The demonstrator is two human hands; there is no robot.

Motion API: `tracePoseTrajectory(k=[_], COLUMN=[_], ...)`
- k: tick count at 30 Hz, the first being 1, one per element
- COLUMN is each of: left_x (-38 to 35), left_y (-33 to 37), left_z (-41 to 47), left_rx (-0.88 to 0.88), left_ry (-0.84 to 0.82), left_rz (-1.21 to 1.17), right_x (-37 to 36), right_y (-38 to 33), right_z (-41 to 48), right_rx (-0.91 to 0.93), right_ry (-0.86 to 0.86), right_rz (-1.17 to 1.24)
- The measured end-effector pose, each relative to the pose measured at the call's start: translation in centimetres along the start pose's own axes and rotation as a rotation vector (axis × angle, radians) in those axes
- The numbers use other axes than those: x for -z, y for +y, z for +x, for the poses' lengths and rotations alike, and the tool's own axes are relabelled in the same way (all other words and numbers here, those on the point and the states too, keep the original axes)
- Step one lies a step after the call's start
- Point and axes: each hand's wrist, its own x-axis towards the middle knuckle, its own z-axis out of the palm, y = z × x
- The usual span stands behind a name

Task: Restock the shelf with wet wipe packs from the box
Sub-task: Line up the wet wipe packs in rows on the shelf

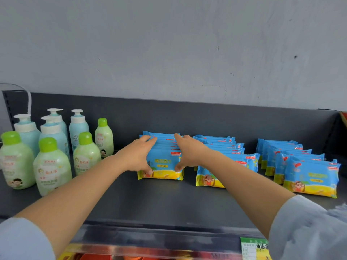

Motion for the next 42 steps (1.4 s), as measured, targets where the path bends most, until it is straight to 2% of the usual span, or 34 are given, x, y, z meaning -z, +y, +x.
tracePoseTrajectory(k=[7, 18, 22, 32, 39, 42], left_x=[0.0, 1.2, 0.7, 1.5, 2.3, 2.3], left_y=[-0.4, -2.3, -2.2, -2.3, -2.2, -2.3], left_z=[0.0, 1.6, 2.3, 2.9, 3.7, 3.9], left_rx=[0.020, 0.159, 0.142, 0.080, 0.050, 0.050], left_ry=[-0.019, -0.202, -0.185, -0.259, -0.308, -0.311], left_rz=[0.010, -0.322, -0.427, -0.272, -0.103, -0.088], right_x=[0.0, 0.8, 0.9, 1.9, 2.3, 2.4], right_y=[0.2, 0.6, 0.5, 1.2, 1.2, 1.0], right_z=[0.2, 1.1, 1.4, 2.0, 3.3, 3.7], right_rx=[0.012, -0.029, -0.008, -0.017, -0.064, -0.054], right_ry=[-0.010, -0.122, -0.131, -0.137, -0.274, -0.282], right_rz=[-0.023, 0.044, 0.064, 0.178, 0.238, 0.254])
